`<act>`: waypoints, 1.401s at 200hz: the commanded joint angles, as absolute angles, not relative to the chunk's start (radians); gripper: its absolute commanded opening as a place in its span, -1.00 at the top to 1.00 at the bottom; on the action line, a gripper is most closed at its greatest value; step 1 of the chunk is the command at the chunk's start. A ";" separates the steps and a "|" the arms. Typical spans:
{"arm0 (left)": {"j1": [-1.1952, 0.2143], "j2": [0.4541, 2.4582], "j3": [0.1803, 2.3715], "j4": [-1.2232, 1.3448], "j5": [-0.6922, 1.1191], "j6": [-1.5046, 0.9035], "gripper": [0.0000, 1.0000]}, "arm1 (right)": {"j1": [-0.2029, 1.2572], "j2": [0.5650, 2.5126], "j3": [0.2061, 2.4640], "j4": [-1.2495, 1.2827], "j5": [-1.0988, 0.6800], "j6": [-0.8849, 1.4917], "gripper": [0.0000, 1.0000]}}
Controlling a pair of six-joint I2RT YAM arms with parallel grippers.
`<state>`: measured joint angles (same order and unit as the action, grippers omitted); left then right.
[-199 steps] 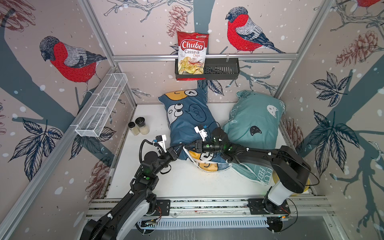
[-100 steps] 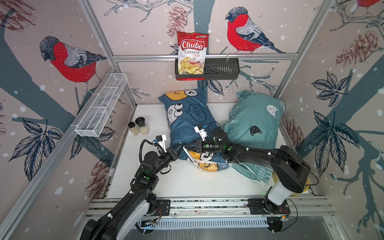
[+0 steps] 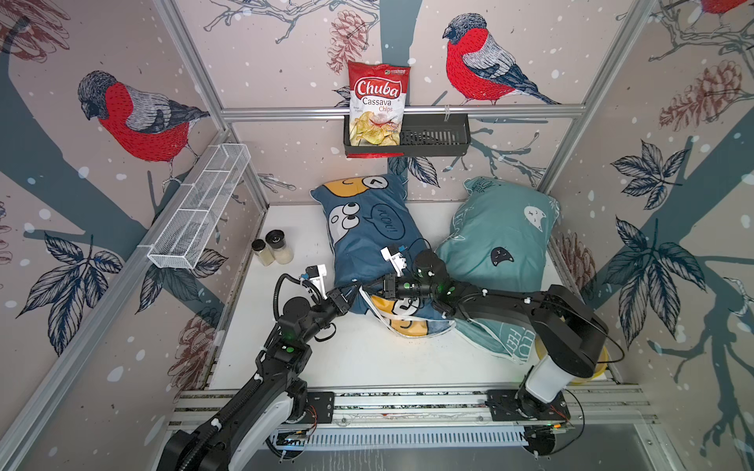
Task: Zip up pillowcases
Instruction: Zip the zipper on the pillowcase.
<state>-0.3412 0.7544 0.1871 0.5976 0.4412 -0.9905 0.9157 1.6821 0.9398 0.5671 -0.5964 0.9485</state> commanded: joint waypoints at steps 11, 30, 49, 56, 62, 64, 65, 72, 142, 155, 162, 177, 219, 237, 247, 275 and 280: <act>-0.342 0.755 0.190 0.688 0.446 -0.985 1.00 | 0.917 1.687 0.948 0.581 -0.588 0.953 0.74; -0.342 0.756 0.191 0.687 0.445 -0.986 1.00 | 0.917 1.687 0.948 0.581 -0.588 0.955 0.78; -0.342 0.753 0.192 0.684 0.443 -0.985 1.00 | 0.916 1.687 0.950 0.579 -0.586 0.953 0.88; -0.342 0.753 0.193 0.683 0.444 -0.985 1.00 | 0.916 1.687 0.950 0.578 -0.587 0.954 0.89; -0.342 0.753 0.193 0.681 0.444 -0.986 1.00 | 0.916 1.687 0.949 0.578 -0.586 0.953 0.91; -0.342 0.752 0.193 0.681 0.442 -0.985 1.00 | 0.916 1.687 0.948 0.578 -0.586 0.952 0.92; -0.342 0.751 0.193 0.681 0.443 -0.985 1.00 | 0.917 1.687 0.948 0.578 -0.586 0.953 0.92; -0.342 0.749 0.193 0.678 0.442 -0.985 1.00 | 0.917 1.688 0.949 0.577 -0.587 0.952 0.96; -0.342 0.715 0.203 0.651 0.420 -0.966 1.00 | 0.918 1.666 0.921 0.569 -0.572 0.943 1.00; -0.342 0.714 0.199 0.654 0.414 -0.965 1.00 | 0.919 1.662 0.915 0.566 -0.571 0.940 1.00; -0.342 0.713 0.198 0.656 0.413 -0.966 1.00 | 0.919 1.659 0.908 0.566 -0.570 0.940 1.00; -0.342 0.715 0.198 0.661 0.410 -0.965 1.00 | 0.919 1.651 0.895 0.565 -0.565 0.936 1.00; -0.342 0.716 0.198 0.665 0.396 -0.956 1.00 | 0.920 1.635 0.871 0.554 -0.561 0.929 1.00; -0.342 0.714 0.198 0.667 0.388 -0.956 1.00 | 0.925 1.630 0.860 0.551 -0.560 0.927 1.00; -0.342 0.712 0.198 0.666 0.381 -0.954 1.00 | 0.925 1.627 0.851 0.549 -0.557 0.928 1.00; -0.342 0.709 0.199 0.663 0.365 -0.949 1.00 | 0.927 1.619 0.833 0.538 -0.551 0.924 1.00; -0.342 0.709 0.200 0.663 0.363 -0.947 1.00 | 0.927 1.616 0.832 0.534 -0.549 0.923 1.00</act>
